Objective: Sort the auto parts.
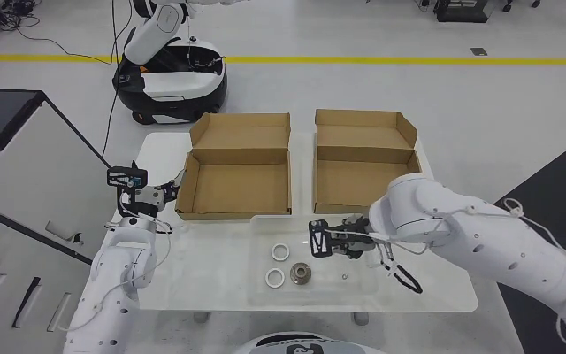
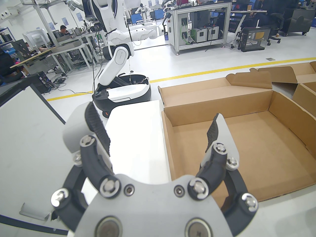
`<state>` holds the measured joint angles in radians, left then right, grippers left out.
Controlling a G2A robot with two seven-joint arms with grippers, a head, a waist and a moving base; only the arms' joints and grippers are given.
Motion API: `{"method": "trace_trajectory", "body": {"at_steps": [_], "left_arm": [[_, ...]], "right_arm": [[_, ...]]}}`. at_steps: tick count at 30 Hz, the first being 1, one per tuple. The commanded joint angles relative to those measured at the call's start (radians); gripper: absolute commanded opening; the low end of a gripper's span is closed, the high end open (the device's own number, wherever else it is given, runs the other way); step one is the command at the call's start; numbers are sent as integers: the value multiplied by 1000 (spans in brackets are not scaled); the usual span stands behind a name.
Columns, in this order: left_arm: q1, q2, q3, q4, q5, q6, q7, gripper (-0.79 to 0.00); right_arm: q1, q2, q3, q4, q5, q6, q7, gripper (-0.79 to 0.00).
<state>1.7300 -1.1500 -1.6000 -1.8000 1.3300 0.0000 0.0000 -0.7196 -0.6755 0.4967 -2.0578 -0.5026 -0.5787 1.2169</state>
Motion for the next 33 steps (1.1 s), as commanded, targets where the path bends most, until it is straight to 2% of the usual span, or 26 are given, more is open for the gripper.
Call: {"method": "trace_trajectory", "body": {"at_steps": [1,7,13,24,33], "left_arm": [[0,0,0,0,0,0,0,0],[0,0,0,0,0,0,0,0],[0,0,0,0,0,0,0,0],[0,0,0,0,0,0,0,0],[0,0,0,0,0,0,0,0]], "right_arm": [[2,7,25,-17,29,6,-3,-785],[-8,29,93,-57,105,6,-9,-785],[-39,59,173,-32,140,-40,-58,-785],[-146,129,357,32,263,-176,-193,-785],[-181,152,454,103,415,-353,-328,-785]]}}
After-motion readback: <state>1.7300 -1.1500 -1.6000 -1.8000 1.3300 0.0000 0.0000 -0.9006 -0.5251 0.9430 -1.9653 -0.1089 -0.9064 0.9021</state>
